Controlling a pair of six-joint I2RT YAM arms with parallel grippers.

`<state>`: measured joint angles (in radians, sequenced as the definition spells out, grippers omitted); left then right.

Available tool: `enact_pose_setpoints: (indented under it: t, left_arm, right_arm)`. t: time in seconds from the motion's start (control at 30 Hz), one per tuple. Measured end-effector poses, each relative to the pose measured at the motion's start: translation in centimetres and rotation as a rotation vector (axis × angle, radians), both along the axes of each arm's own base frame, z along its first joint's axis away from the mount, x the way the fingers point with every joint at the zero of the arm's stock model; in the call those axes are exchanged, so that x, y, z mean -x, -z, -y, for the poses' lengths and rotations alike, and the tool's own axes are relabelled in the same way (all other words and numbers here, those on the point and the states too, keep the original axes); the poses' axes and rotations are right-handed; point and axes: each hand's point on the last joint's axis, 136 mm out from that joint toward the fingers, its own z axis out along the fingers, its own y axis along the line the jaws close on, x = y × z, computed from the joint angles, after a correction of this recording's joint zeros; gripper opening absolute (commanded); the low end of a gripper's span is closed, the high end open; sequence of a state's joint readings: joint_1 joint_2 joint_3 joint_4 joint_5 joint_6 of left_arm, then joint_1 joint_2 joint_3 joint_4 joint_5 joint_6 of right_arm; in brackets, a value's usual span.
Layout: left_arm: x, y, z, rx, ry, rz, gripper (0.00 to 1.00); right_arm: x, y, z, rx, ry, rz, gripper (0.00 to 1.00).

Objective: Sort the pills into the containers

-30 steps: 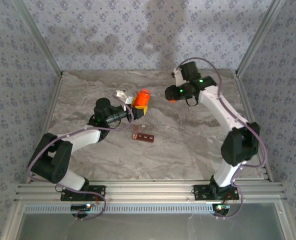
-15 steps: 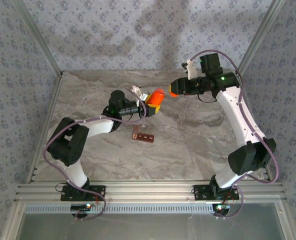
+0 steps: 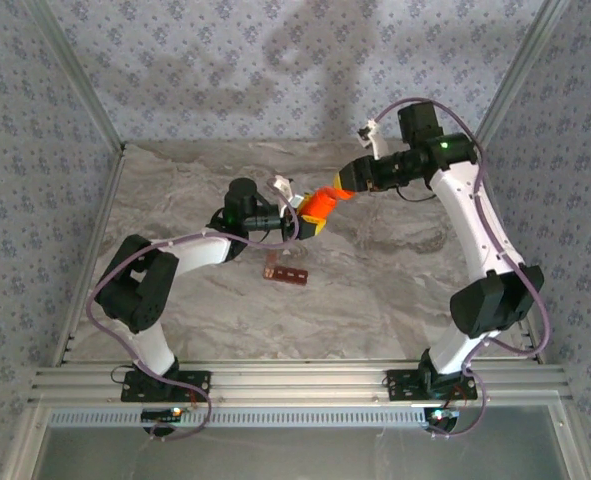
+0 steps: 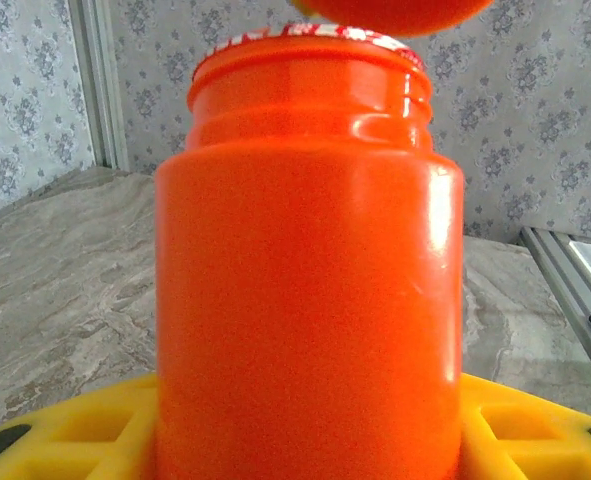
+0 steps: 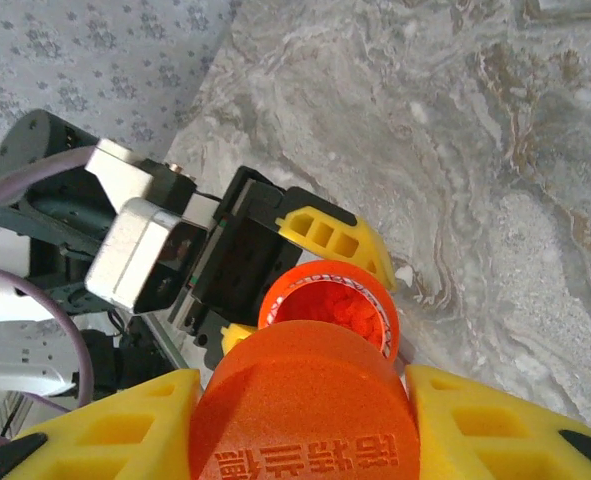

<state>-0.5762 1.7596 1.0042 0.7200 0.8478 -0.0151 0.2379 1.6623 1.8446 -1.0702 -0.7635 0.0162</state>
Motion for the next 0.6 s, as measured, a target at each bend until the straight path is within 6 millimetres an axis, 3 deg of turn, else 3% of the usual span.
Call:
enact_pose_setpoints:
  t: [0.33, 0.6]
  left_arm:
    - [0.7, 1.5, 0.2, -0.062, 0.023, -0.010, 0.00]
    - [1.3, 0.3, 0.1, -0.055, 0.030, 0.019, 0.00]
  right_arm:
    - [0.5, 0.8, -0.8, 0.009, -0.029, -0.021, 0.42]
    - [1.0, 2.1, -1.2, 0.019, -0.042, -0.058, 0.42]
